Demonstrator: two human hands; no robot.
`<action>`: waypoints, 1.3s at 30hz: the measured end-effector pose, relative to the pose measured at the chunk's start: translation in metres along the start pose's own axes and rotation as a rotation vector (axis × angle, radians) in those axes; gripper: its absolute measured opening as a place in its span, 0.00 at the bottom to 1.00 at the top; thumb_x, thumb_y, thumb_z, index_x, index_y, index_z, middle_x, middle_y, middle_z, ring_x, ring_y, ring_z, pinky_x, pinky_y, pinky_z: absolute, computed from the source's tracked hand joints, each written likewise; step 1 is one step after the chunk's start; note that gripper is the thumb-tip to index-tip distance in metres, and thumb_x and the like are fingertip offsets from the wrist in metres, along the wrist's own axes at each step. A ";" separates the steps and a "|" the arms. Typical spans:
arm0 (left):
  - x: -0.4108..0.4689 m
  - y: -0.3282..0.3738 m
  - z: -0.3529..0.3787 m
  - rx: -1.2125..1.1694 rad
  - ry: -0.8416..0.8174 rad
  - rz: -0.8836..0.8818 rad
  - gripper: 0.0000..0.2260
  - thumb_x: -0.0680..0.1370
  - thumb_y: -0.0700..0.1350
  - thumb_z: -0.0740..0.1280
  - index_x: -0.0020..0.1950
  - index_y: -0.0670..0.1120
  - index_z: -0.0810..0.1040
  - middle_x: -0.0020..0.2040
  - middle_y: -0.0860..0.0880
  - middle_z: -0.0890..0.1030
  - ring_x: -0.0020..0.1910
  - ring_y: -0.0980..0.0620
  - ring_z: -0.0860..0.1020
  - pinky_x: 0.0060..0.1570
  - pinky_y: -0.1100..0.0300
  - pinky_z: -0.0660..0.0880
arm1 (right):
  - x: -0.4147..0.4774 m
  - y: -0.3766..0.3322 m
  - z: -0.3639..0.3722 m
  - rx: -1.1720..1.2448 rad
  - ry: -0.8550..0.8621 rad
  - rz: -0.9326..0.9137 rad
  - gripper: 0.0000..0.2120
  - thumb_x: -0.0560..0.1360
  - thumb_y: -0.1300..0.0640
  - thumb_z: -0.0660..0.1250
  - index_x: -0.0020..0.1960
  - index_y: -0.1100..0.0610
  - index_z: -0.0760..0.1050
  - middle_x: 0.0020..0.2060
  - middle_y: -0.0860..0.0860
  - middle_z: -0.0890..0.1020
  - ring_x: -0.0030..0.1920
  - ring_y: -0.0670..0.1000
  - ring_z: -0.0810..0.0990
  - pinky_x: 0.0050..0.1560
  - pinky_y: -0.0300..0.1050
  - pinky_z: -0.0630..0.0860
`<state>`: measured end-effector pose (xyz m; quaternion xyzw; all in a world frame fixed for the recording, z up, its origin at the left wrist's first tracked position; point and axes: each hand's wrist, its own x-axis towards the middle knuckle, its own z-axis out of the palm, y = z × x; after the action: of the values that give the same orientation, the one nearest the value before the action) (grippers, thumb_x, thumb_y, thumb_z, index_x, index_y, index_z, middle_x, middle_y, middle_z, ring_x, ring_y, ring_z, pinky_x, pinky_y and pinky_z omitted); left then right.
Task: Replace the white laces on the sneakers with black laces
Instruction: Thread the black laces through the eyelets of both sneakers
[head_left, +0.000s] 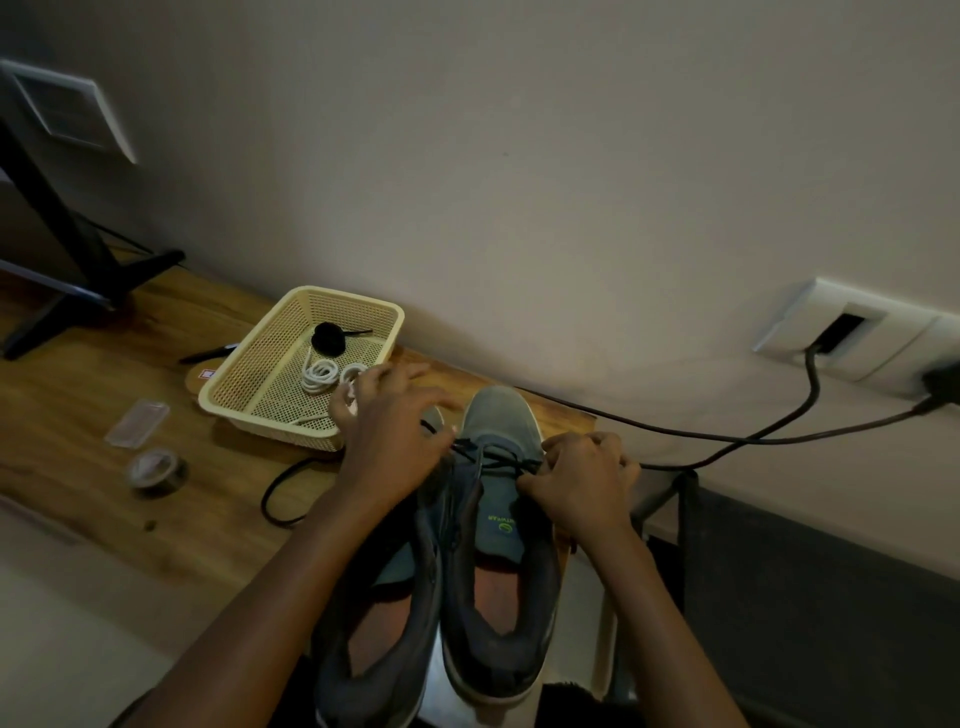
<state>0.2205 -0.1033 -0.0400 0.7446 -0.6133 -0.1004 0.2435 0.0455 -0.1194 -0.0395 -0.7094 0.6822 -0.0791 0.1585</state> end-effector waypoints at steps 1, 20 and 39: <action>-0.002 0.002 0.001 0.028 -0.048 0.020 0.08 0.72 0.53 0.71 0.50 0.61 0.81 0.70 0.59 0.66 0.72 0.51 0.54 0.69 0.46 0.45 | 0.000 0.000 0.000 -0.003 -0.001 0.000 0.17 0.71 0.48 0.70 0.56 0.55 0.77 0.56 0.52 0.78 0.69 0.55 0.60 0.65 0.51 0.58; 0.003 -0.005 -0.006 -0.203 0.168 -0.203 0.02 0.76 0.47 0.67 0.48 0.52 0.79 0.66 0.56 0.72 0.69 0.51 0.60 0.65 0.49 0.53 | 0.000 0.001 0.001 0.016 -0.003 0.004 0.16 0.71 0.48 0.69 0.54 0.56 0.78 0.54 0.52 0.78 0.67 0.54 0.62 0.64 0.50 0.58; -0.006 0.007 0.009 -0.018 -0.139 -0.016 0.03 0.76 0.51 0.68 0.42 0.56 0.81 0.69 0.59 0.68 0.72 0.53 0.55 0.67 0.49 0.46 | 0.002 0.004 0.001 0.052 -0.054 0.004 0.14 0.72 0.47 0.69 0.54 0.53 0.78 0.58 0.50 0.77 0.67 0.54 0.61 0.63 0.50 0.59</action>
<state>0.2084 -0.1007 -0.0455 0.7385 -0.6219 -0.1594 0.2063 0.0417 -0.1216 -0.0418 -0.7054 0.6770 -0.0772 0.1952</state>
